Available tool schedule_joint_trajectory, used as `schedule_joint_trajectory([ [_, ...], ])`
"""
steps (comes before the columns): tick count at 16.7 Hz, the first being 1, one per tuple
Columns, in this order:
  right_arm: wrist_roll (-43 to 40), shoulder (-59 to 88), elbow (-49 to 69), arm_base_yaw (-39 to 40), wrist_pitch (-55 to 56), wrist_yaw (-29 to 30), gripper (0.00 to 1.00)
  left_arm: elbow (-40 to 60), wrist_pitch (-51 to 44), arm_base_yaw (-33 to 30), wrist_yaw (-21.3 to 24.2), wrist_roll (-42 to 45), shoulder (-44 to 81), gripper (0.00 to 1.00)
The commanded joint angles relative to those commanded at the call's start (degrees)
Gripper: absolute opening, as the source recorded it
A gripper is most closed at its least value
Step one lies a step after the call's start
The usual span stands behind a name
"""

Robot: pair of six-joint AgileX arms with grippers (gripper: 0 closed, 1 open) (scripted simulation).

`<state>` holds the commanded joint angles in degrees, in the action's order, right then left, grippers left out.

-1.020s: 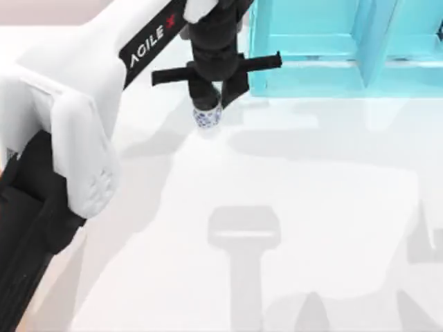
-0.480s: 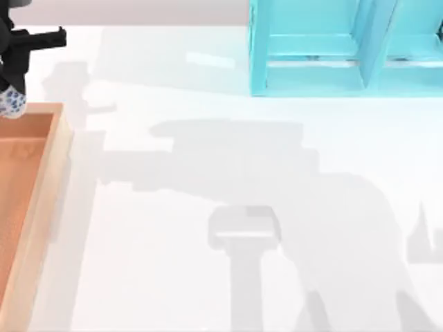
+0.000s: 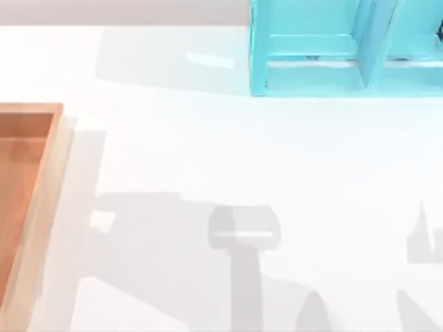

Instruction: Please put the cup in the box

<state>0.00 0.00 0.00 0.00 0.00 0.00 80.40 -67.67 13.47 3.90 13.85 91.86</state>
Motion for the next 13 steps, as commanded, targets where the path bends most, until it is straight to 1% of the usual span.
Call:
schedule_joint_trajectory([
  [2, 0.00, 0.00, 0.00, 0.00, 0.00, 0.00, 1.00, -1.42, 0.17, 0.72, -0.25, 1.22, -1.47, 0.00],
  [8, 0.00, 0.00, 0.00, 0.00, 0.00, 0.00, 1.00, -1.48, 0.28, 0.51, -0.33, 1.25, -1.16, 0.00],
  [10, 0.00, 0.00, 0.00, 0.00, 0.00, 0.00, 1.00, -3.49, 2.41, 0.67, -0.29, 1.46, -0.72, 0.00],
  [13, 0.00, 0.00, 0.00, 0.00, 0.00, 0.00, 1.00, -7.91, 9.03, 1.08, -0.19, 1.66, 0.30, 0.00],
])
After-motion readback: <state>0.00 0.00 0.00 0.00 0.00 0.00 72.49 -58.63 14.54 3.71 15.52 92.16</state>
